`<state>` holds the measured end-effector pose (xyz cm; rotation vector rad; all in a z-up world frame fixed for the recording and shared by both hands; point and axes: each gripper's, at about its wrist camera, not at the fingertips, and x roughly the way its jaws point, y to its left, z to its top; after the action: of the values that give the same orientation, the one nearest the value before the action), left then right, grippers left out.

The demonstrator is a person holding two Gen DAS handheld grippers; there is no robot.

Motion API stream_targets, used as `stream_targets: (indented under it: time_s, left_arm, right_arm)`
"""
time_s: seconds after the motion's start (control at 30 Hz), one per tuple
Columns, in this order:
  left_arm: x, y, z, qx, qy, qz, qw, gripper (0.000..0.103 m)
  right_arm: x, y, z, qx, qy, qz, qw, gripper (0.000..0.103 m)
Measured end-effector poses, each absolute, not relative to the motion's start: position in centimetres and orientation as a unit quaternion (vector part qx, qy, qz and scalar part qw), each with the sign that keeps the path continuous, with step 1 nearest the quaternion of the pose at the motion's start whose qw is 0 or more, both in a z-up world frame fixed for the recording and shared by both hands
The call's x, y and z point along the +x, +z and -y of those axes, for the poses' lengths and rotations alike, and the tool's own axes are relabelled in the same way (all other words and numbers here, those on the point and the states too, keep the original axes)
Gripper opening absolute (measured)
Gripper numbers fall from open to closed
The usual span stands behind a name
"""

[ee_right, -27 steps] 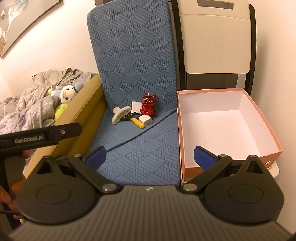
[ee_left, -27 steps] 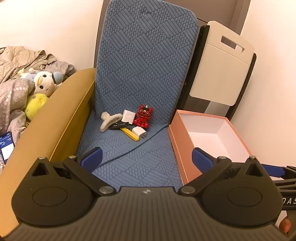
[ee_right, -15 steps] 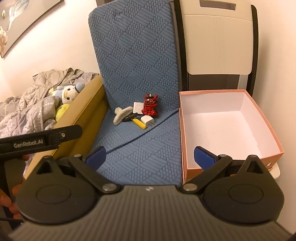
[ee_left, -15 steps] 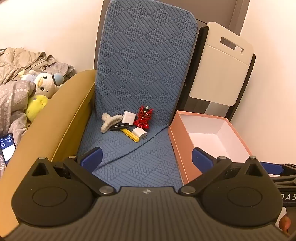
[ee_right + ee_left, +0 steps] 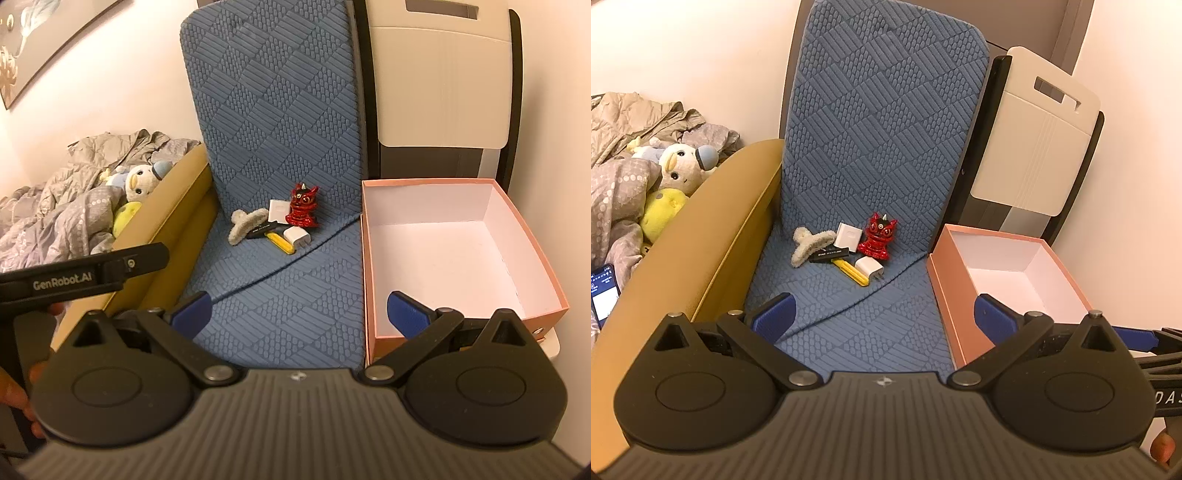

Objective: Organize rigid objects
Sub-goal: 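Move the right tool toward the red devil figurine on the seat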

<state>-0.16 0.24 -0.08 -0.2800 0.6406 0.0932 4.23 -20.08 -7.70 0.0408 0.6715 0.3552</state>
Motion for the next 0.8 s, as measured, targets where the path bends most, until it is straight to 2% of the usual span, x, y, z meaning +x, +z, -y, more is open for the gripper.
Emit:
stream_targets:
  time_s: [0.8]
  left_arm:
    - [3.1, -1.4, 0.3, -0.124, 0.037, -0.317, 0.940, 0.103]
  right_arm:
    - [5.9, -8.6, 21.0, 0.028, 0.173, -0.343, 0.923, 0.103]
